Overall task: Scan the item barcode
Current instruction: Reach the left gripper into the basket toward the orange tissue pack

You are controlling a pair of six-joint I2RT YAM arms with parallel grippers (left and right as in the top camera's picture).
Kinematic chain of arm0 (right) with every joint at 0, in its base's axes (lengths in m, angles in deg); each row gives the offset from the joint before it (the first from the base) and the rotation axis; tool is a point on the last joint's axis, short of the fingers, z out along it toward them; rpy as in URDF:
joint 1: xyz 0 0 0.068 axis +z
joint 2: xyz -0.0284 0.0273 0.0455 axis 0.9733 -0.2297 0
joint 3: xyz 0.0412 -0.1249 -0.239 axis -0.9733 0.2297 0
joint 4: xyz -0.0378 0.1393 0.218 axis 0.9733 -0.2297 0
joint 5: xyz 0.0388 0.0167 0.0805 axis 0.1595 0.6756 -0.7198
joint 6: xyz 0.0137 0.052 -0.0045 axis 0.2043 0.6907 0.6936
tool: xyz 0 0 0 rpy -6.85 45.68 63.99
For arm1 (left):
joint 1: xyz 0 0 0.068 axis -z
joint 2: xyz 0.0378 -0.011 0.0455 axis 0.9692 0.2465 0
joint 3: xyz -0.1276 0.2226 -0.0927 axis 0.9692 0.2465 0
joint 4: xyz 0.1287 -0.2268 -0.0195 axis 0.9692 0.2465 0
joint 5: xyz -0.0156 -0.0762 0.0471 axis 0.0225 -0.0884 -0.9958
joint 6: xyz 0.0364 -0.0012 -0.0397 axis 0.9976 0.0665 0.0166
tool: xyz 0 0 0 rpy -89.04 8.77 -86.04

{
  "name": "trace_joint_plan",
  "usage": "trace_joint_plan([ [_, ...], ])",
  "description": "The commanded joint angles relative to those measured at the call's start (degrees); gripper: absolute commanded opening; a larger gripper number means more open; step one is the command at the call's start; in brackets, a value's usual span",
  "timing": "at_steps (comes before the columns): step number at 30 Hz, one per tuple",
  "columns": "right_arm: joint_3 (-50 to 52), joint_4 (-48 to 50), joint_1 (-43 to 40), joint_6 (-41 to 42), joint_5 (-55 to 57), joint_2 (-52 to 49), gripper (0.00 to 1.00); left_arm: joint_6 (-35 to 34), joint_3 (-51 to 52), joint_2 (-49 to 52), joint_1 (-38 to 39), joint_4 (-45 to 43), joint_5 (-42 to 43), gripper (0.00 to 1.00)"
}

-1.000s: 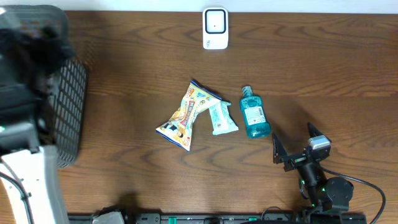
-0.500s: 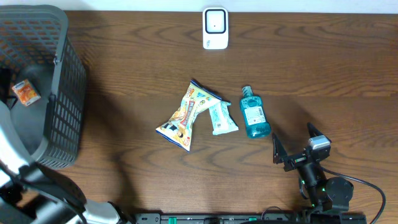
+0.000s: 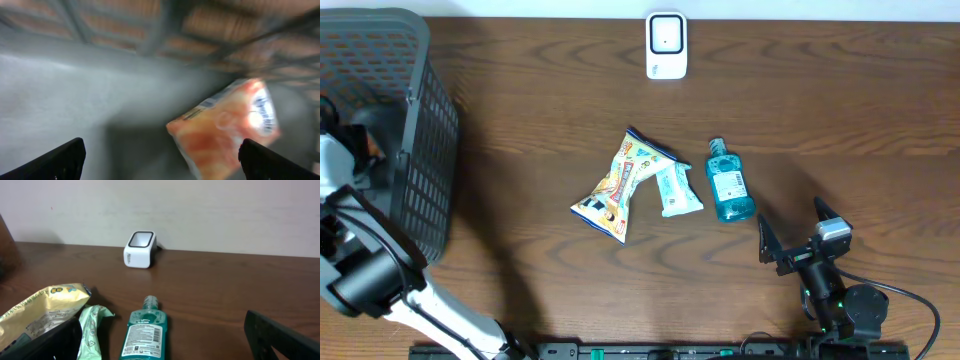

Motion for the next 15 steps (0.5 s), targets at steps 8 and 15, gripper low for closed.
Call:
trace_joint_plan([
  [8,0.1,-0.3,0.3,-0.4,0.3,0.1,0.99,-2.2,-0.5,4.4,2.2,-3.2,3.3,0.98],
  [15,0.1,-0.3,0.3,-0.4,0.3,0.1,0.99,-2.2,-0.5,4.5,2.6,-4.6,3.1,0.93],
])
